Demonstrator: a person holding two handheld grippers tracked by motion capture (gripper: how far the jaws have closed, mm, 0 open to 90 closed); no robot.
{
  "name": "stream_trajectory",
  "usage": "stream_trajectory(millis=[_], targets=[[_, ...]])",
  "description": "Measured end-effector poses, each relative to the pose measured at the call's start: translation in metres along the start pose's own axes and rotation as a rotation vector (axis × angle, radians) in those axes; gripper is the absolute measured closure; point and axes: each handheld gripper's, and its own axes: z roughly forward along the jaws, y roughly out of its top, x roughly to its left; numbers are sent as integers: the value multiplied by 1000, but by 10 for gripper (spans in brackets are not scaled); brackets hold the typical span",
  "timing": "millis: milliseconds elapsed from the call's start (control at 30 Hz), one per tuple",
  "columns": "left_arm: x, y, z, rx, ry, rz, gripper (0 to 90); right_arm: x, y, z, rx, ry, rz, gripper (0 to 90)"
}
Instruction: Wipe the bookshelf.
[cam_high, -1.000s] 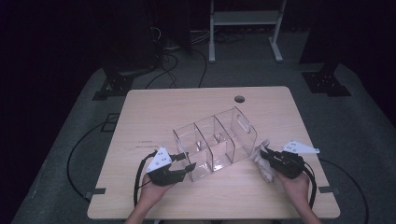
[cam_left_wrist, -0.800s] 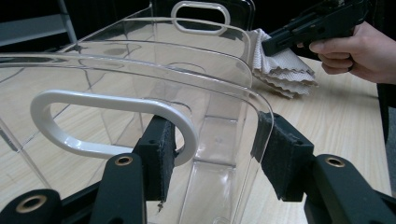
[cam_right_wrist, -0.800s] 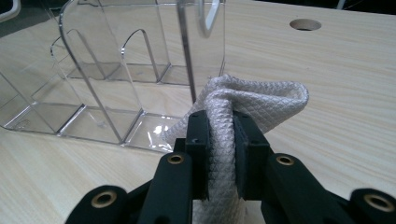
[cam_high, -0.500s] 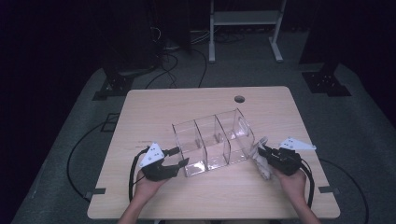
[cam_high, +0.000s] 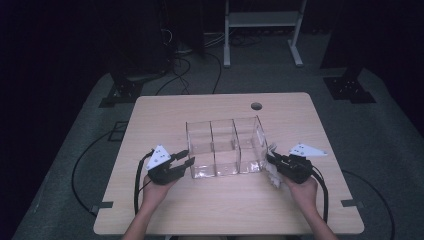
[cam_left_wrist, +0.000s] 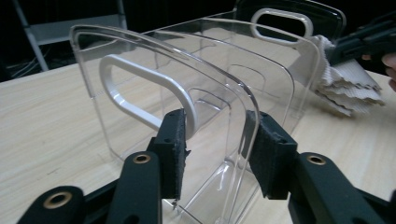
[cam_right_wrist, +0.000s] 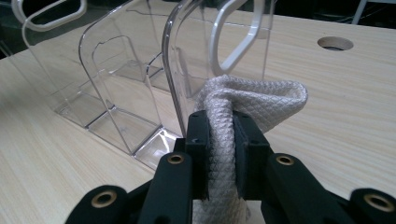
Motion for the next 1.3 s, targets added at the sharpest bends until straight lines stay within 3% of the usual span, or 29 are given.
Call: stream_trajectory(millis=[567,767,1033,1100,1300], targets=[[14,-1,8,-28,33,-45,634,5,4,10,2,12,-4,774],[16,-1,5,-27,48,-56,565,2,3,8,0,14,7,774],[15,-1,0,-20,52,-55,470,-9,1,-1,-5,-9,23,774],[15,-1,-1,-11,64,-50,414,-15,1,-6,-12,-22,32,774],[16,-1,-5,-12,67,-41,384,-34,0,-21,-20,-72,42,774]])
